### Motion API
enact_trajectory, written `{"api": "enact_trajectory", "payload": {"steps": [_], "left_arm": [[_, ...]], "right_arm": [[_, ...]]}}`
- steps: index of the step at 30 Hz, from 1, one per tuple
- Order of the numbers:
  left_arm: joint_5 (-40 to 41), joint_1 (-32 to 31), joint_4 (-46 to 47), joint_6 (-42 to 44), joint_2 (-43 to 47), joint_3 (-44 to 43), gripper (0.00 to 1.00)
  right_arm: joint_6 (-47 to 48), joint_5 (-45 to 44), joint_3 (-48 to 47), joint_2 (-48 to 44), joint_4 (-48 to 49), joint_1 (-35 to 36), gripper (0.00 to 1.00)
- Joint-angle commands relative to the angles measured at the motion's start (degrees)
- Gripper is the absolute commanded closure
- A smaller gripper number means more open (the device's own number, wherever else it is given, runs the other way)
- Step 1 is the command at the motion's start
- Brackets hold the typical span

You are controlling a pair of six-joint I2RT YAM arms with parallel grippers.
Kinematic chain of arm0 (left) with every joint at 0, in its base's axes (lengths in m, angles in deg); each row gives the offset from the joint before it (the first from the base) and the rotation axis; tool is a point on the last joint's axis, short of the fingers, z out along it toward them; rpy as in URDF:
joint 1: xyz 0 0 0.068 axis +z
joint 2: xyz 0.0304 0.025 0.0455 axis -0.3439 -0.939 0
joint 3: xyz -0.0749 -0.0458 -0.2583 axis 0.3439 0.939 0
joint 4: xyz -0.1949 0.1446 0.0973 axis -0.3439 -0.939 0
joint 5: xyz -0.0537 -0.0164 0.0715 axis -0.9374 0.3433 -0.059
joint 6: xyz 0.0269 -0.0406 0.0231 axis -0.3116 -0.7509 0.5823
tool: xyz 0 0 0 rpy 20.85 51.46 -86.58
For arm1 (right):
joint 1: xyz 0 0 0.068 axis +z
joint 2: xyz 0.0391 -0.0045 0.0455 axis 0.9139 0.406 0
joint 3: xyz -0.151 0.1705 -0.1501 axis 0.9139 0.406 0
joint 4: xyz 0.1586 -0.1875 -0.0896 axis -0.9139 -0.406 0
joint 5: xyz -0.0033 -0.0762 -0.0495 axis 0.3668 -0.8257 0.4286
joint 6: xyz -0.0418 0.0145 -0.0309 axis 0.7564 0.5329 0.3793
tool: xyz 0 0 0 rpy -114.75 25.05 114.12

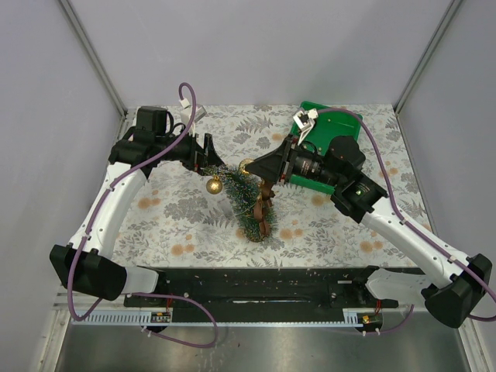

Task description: Decorate the small christmas tree

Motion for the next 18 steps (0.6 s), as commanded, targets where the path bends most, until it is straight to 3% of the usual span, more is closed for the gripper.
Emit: {"api": "enact_trajectory", "payload": {"steps": [1, 18], "left_arm": [[0.65, -0.1, 0.72, 0.88, 1.94, -0.75, 0.01], [-5.41, -0.1, -1.92, -1.49, 2.11, -2.59, 0.01]], "right_arm": [[0.42, 0.54, -1.53, 0.16, 2.25, 0.56, 0.98], [1.57, 0.63, -2.32, 2.45, 3.13, 0.56, 0.99]]}}
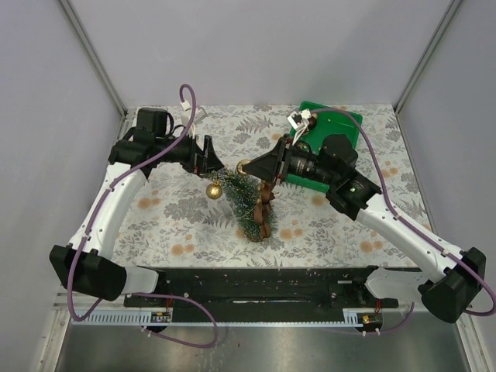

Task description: Decorate the small christmas tree

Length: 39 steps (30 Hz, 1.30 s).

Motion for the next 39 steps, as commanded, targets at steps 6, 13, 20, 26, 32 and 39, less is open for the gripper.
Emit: {"api": "enact_trajectory", "payload": {"steps": [6, 13, 20, 26, 32, 39], "left_arm": [[-4.1, -0.19, -0.58, -1.51, 1.91, -2.59, 0.01], [-2.0, -0.1, -0.59, -0.99, 1.48, -2.15, 0.01], [0.38, -0.19, -0.67, -0.55, 0.69, -2.06, 0.01], [0.82, -0.19, -0.32, -0.9, 0.07, -2.41, 0.01], [0.99, -0.19, -0.5, -0.99, -0.02, -2.59, 0.01], [0.73, -0.19, -0.32, -1.16, -0.11, -2.85, 0.01]], "right_arm": [[0.45, 1.0, -2.24, -0.2, 3.46, 0.53, 0.99], [0.28, 1.0, -1.97, -1.61, 3.2, 0.62, 0.99], [-0.34, 2.4, -0.74, -2.92, 3.63, 0.62, 0.99], [-0.52, 6.53, -0.83, -1.79, 3.9, 0.71, 0.99], [0.36, 7.42, -0.57, -1.34, 2.85, 0.89, 0.94], [1.94, 6.19, -0.83, -0.99, 0.47, 1.06, 0.75]]}}
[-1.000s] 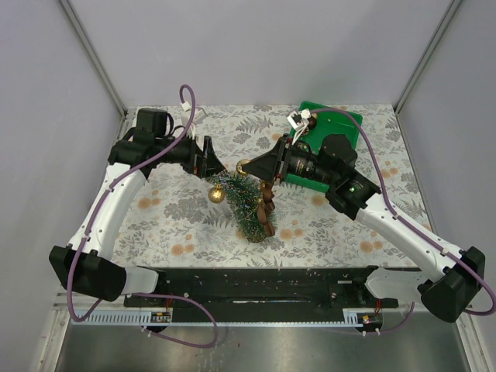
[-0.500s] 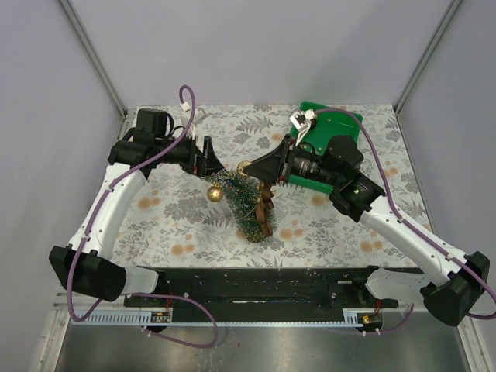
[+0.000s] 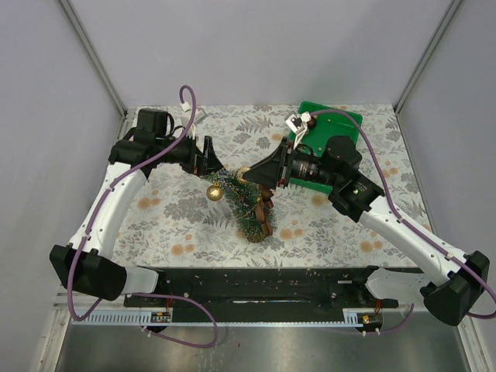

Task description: Decorate the small christmas tree

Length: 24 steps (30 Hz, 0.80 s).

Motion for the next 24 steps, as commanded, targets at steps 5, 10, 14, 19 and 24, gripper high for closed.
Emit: {"api": "enact_trajectory", "payload": {"steps": [5, 10, 14, 19, 24], "left_arm": [[0.38, -0.19, 1.25, -0.4, -0.02, -2.94, 0.01], [0.65, -0.19, 1.25, -0.48, -0.02, -2.85, 0.01], [0.73, -0.19, 1.34, -0.48, -0.02, -3.03, 0.01], [0.91, -0.19, 1.34, -0.48, 0.07, -3.12, 0.01], [1.0, -0.19, 1.34, -0.48, 0.07, -2.94, 0.01]], "right_arm": [[3.5, -0.74, -1.62, 0.72, -2.75, 0.62, 0.64], [5.44, -1.54, -1.53, -0.51, -5.21, 0.71, 0.58], [6.23, -1.71, -1.53, -1.3, -6.36, 0.71, 0.53], [6.93, -2.24, -1.62, -1.66, -7.06, 0.8, 0.43], [7.2, -2.5, -1.97, -1.66, -7.24, 0.8, 0.41]]}}
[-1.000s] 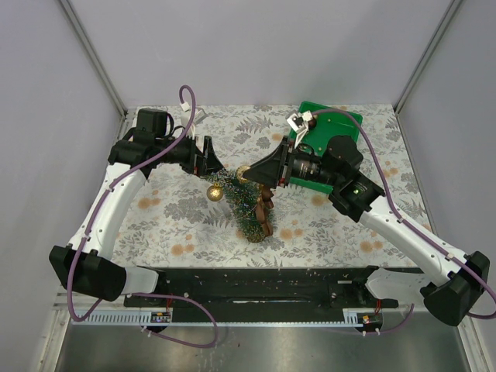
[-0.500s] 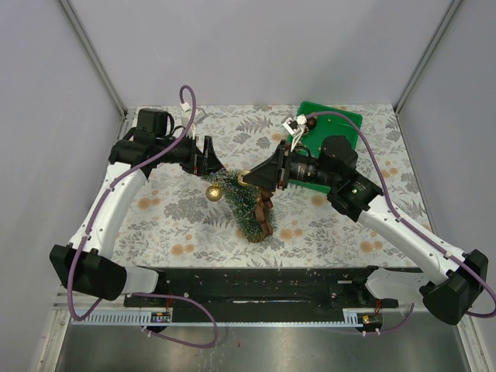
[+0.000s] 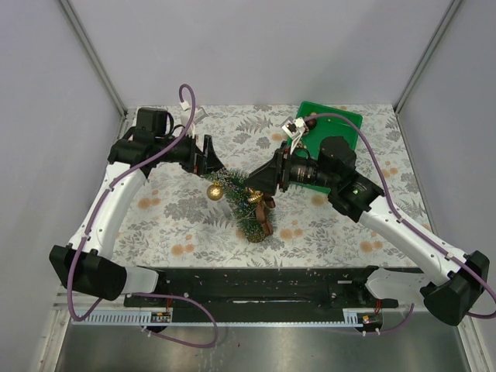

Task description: Decorate the small christmas tree

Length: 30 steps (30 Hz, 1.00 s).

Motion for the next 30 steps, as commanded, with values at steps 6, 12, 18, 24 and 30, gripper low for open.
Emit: {"api": "enact_trajectory", "payload": {"steps": [6, 12, 18, 24, 30], "left_arm": [[1.33, -0.19, 1.41, -0.4, 0.31, -2.46, 0.01], [4.14, 0.16, 1.41, -0.57, 0.4, -3.25, 0.01], [3.62, 3.58, 1.4, -1.28, 0.49, -3.78, 0.01], [3.97, 6.57, -0.44, 0.57, 1.01, -3.87, 0.01], [6.25, 7.02, -0.44, 1.62, 2.24, -2.55, 0.01]], "right_arm": [[2.5, -1.94, -4.51, -2.01, -0.04, 0.67, 0.41], [6.45, -6.24, -10.49, -1.83, -7.25, 0.67, 0.36], [9.79, -10.55, -13.31, -1.74, -12.35, 0.58, 0.3], [11.38, -13.1, -14.98, -2.01, -14.64, 0.67, 0.28], [11.47, -14.15, -15.86, -2.18, -15.17, 0.58, 0.27]]}}
